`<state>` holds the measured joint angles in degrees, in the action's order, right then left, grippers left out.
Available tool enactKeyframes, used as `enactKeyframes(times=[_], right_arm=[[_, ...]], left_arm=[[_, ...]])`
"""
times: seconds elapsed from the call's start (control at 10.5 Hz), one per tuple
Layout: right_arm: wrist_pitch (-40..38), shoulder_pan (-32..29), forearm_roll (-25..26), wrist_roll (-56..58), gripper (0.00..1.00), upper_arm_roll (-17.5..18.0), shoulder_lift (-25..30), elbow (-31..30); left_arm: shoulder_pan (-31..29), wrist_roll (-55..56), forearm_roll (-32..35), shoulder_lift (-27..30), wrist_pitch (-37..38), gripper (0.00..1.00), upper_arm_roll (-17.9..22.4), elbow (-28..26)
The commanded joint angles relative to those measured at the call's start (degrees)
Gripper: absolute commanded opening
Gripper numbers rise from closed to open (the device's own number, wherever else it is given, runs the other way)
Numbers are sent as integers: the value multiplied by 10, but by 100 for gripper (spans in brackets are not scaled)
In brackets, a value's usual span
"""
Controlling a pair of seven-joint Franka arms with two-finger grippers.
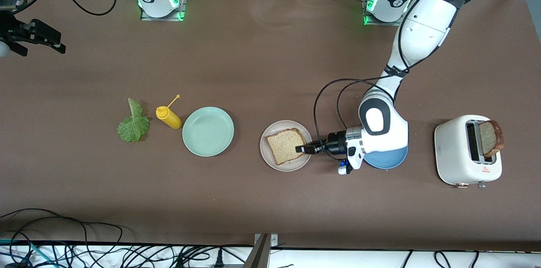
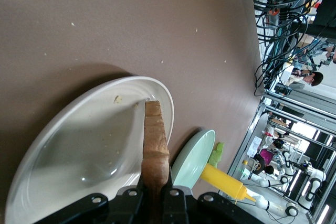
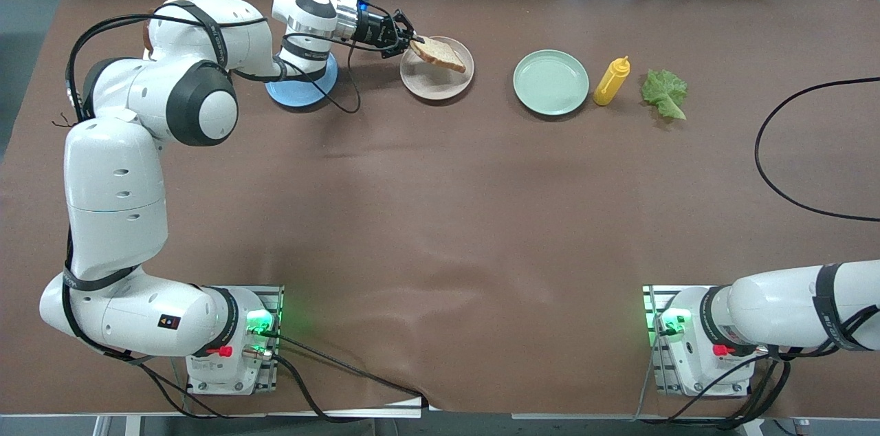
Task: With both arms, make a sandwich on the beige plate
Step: 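Carry the bread slice over the beige plate with the left gripper, then lower the bread onto the beige plate and open the left gripper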
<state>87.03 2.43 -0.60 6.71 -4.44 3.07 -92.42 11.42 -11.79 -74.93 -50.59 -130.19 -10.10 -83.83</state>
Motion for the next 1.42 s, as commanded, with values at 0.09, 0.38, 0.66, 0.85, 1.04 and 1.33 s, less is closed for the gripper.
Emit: enactKeyframes(times=[0.09, 0.38, 0.66, 0.85, 1.04, 1.33], right_arm=[[-9, 1, 3, -6, 100, 1, 7, 2], [-9, 1, 3, -6, 100, 1, 7, 2], [-8, 1, 3, -5, 100, 2, 7, 2], [-8, 1, 3, -7, 100, 7, 8, 2], [6, -1, -19, -7, 100, -2, 3, 1], [17, -3, -29, 7, 100, 0, -9, -2]], left_arm=[[4, -39, -26, 0, -21, 99, -8, 2], [-2, -62, 32, 8, -21, 100, -7, 1], [-15, -56, 71, 23, -21, 100, -4, 1], [-25, -54, 93, 33, -20, 100, -4, 0], [-40, -52, 122, 44, -19, 100, -3, -1], [-75, 17, 264, 94, -9, 100, -3, -30]])
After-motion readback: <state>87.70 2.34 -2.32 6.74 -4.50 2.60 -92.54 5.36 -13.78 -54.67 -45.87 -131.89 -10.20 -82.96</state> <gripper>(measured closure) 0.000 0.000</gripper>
